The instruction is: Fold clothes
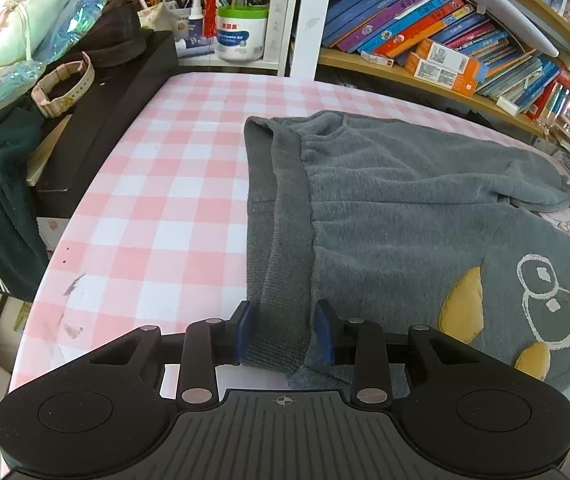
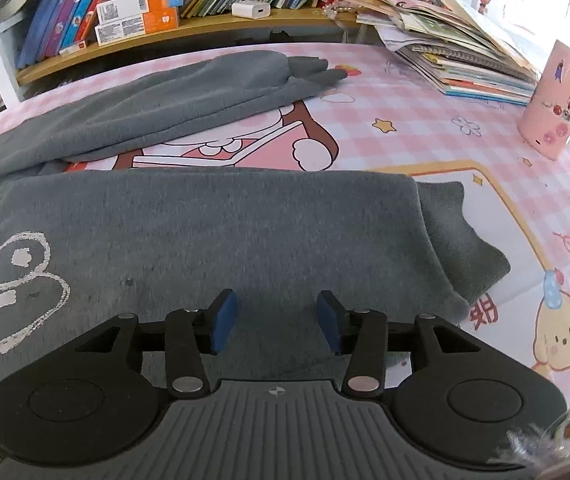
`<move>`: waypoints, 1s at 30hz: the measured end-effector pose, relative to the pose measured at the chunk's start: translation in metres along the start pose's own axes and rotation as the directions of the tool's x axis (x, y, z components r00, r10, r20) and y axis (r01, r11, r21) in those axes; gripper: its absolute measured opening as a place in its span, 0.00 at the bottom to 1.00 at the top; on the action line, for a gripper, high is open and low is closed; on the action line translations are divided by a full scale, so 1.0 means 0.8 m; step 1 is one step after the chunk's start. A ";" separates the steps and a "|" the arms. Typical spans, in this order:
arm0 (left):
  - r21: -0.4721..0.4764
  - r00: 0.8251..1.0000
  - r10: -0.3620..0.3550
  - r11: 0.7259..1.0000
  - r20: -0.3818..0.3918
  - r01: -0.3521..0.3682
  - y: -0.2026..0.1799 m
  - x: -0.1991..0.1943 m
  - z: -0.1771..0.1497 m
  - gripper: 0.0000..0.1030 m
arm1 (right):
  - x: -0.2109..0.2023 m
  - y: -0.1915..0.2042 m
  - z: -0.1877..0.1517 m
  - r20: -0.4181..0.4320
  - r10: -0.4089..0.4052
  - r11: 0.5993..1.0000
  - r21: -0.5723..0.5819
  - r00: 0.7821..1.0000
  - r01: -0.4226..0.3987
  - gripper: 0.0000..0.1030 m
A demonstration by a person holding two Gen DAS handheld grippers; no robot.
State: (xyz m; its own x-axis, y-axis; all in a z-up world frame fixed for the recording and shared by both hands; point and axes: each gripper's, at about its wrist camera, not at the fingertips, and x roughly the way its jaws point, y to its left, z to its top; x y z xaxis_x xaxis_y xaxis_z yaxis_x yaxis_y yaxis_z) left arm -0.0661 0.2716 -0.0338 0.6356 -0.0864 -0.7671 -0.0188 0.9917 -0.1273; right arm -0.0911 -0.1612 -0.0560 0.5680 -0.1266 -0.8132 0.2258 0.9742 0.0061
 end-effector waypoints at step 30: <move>0.237 0.935 -0.096 0.971 0.341 0.013 -0.069 -0.059 0.137 0.67 | -0.095 0.034 0.130 0.265 0.171 0.970 -0.213 0.949 -0.116 0.61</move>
State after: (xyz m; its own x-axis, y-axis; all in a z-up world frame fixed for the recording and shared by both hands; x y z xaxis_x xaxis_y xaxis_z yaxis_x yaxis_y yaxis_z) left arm -0.0102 0.2315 0.0786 0.8596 -0.1430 -0.4906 0.1729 0.9848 0.0159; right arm -0.0457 -0.1446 0.0666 0.7872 -0.0029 -0.6168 -0.0149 0.9996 -0.0237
